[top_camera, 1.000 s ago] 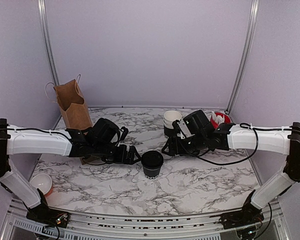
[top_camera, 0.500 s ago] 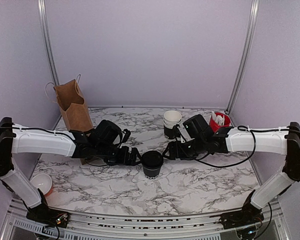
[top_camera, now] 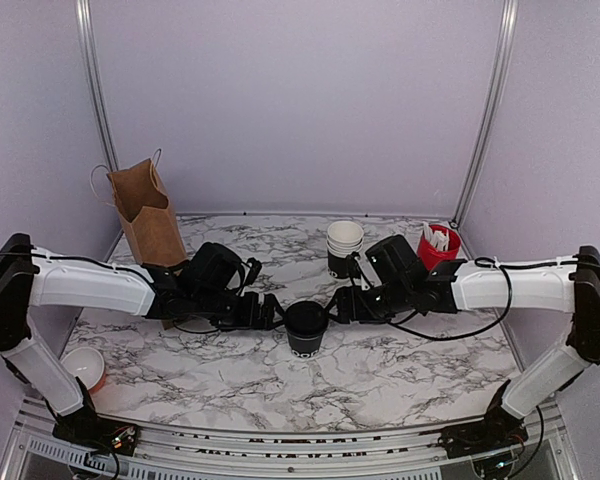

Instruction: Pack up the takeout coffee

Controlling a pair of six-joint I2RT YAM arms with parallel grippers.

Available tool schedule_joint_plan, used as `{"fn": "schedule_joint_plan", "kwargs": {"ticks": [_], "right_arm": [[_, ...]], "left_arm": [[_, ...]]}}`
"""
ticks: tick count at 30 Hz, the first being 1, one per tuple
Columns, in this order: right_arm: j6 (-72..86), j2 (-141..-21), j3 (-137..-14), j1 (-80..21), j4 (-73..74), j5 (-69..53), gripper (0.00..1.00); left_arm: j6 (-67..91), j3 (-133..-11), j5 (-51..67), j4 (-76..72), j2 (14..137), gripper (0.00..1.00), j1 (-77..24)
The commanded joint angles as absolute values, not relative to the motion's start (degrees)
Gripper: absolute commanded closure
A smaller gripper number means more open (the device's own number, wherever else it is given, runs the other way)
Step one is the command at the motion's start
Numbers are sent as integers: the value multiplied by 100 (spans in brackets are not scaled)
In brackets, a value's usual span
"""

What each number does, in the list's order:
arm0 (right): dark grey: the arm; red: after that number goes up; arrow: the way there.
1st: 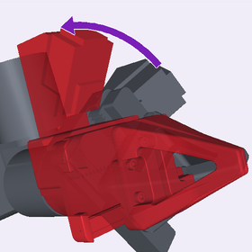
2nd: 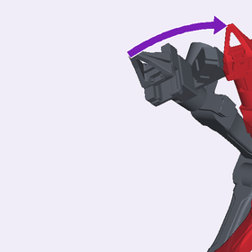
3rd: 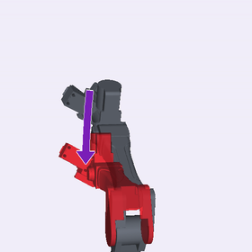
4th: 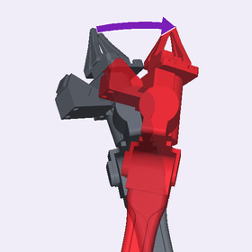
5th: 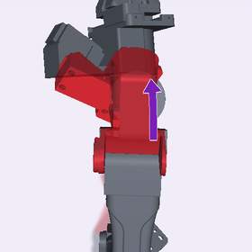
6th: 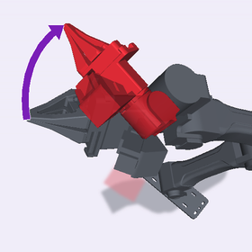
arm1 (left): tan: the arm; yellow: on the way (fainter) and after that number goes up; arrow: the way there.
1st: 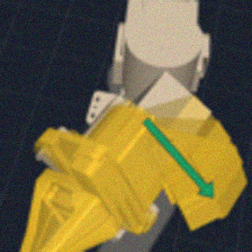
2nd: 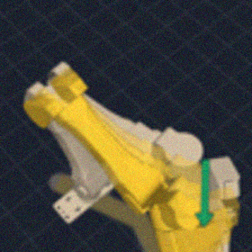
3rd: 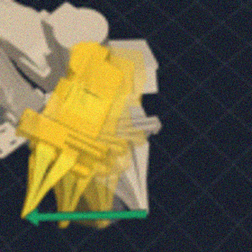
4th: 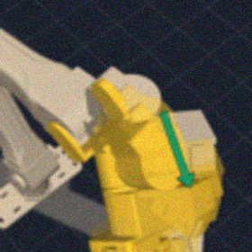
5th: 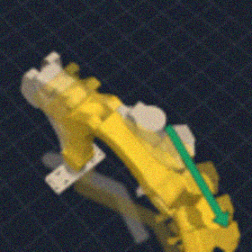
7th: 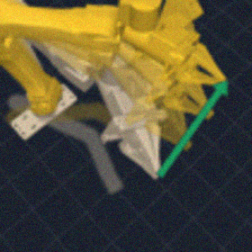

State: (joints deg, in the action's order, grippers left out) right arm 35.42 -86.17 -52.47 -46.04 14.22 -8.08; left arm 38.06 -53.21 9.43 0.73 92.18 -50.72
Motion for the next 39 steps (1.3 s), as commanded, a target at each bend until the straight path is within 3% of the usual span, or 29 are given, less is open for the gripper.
{"fn": "schedule_joint_plan", "kwargs": {"ticks": [1, 10, 31, 39], "right_arm": [[3656, -8773, -4851, -4771, 1732, -644, 29], [3896, -8649, -4576, -4964, 1584, -548, 29], [3889, -8071, -5491, -5188, 2119, 125, 29], [3886, -7975, -5642, -5045, 2169, 306, 29]], "left_arm": [[3639, -5021, 553, 761, 9761, 3, -5063], [3606, -4981, 360, 809, 9816, 3, -5063], [3098, -6596, 271, 1300, 10024, 3, -5019], [3089, -6650, 199, 1475, 9647, 3, -5005]]}}
